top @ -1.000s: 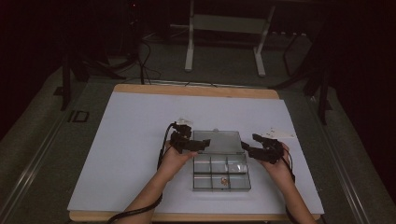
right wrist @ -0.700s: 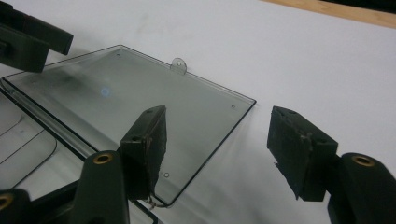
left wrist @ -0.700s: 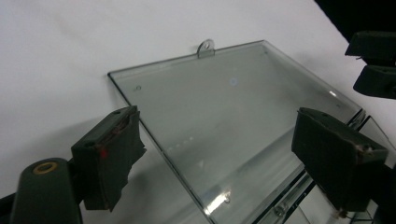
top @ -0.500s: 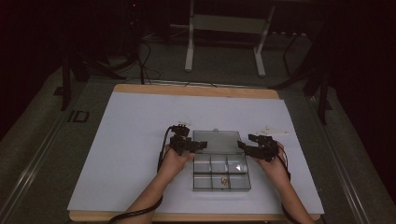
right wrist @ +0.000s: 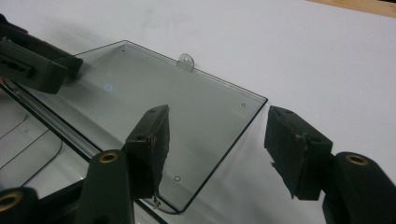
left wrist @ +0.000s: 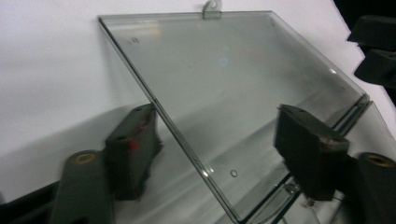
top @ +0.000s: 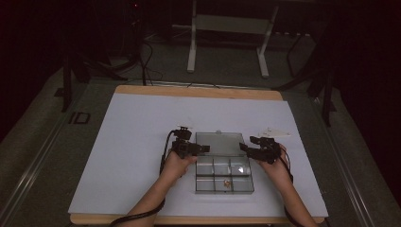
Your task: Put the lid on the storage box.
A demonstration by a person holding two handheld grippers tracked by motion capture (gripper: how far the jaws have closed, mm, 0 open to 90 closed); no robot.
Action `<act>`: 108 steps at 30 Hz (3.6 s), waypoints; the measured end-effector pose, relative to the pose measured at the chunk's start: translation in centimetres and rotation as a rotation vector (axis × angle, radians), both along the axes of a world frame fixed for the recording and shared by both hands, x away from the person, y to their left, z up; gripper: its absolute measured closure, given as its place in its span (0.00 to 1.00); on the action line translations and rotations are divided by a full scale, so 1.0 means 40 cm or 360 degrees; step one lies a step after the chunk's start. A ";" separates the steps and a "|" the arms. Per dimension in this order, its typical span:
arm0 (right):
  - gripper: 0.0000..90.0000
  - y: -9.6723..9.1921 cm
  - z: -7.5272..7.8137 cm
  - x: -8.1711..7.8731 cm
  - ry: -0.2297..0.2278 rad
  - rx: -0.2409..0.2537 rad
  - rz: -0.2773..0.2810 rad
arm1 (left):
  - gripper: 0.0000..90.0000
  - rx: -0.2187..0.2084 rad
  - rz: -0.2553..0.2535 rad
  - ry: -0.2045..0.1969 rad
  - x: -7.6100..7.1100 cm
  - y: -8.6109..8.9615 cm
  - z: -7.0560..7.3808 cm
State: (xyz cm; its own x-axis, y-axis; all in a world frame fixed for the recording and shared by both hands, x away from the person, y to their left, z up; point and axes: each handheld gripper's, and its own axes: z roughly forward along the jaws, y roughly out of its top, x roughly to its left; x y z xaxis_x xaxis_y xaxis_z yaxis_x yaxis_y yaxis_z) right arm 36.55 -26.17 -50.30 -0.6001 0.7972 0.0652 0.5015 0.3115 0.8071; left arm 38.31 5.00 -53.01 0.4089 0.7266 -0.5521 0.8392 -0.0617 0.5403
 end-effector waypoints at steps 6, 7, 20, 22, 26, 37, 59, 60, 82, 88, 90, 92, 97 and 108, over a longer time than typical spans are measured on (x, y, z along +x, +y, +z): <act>0.45 -0.004 0.003 -0.002 -0.0001 -0.0003 -0.0001 | 0.42 -0.0016 0.0022 0.0005 0.001 0.004 -0.001; 0.45 -0.004 0.004 -0.002 0.0000 -0.0001 -0.0003 | 0.42 -0.0009 0.0021 -0.0003 0.000 0.004 0.000; 0.46 -0.010 -0.002 0.002 0.0042 0.0015 -0.0006 | 0.56 0.0066 0.0019 -0.0185 -0.023 -0.002 0.037; 0.46 -0.011 -0.002 0.003 0.0050 0.0019 -0.0006 | 0.60 0.0067 0.0029 -0.0221 -0.029 0.001 0.045; 0.48 -0.013 0.000 0.004 0.0063 0.0047 0.0002 | 0.66 0.0079 0.0029 -0.0277 -0.037 0.005 0.054; 0.63 -0.009 0.015 -0.007 0.0078 0.0083 0.0060 | 0.75 0.0094 0.0011 -0.0380 -0.056 0.013 0.073; 0.84 -0.026 0.049 -0.044 0.0007 0.0069 0.0120 | 0.81 0.0104 -0.0077 -0.0548 -0.096 0.028 0.094; 0.84 -0.026 0.051 -0.045 0.0008 0.0076 0.0121 | 0.81 0.0099 -0.0078 -0.0546 -0.097 0.029 0.093; 0.87 -0.045 0.073 -0.080 -0.0041 0.0139 0.0170 | 0.81 0.0127 -0.0106 -0.0652 -0.139 0.037 0.120; 0.90 -0.053 0.077 -0.091 -0.0051 0.0137 0.0186 | 0.81 0.0150 -0.0112 -0.0677 -0.154 0.041 0.124; 0.90 -0.054 0.078 -0.095 -0.0059 0.0134 0.0189 | 0.82 0.0150 -0.0107 -0.0682 -0.159 0.044 0.125; 0.90 -0.056 0.079 -0.100 -0.0058 0.0134 0.0193 | 0.83 0.0148 -0.0106 -0.0685 -0.165 0.048 0.126; 0.92 -0.061 0.076 -0.110 -0.0060 0.0133 0.0201 | 0.86 0.0165 -0.0122 -0.0698 -0.178 0.050 0.127; 0.92 -0.066 0.062 -0.138 -0.0057 0.0131 0.0201 | 0.85 0.0211 -0.0137 -0.0716 -0.207 0.045 0.112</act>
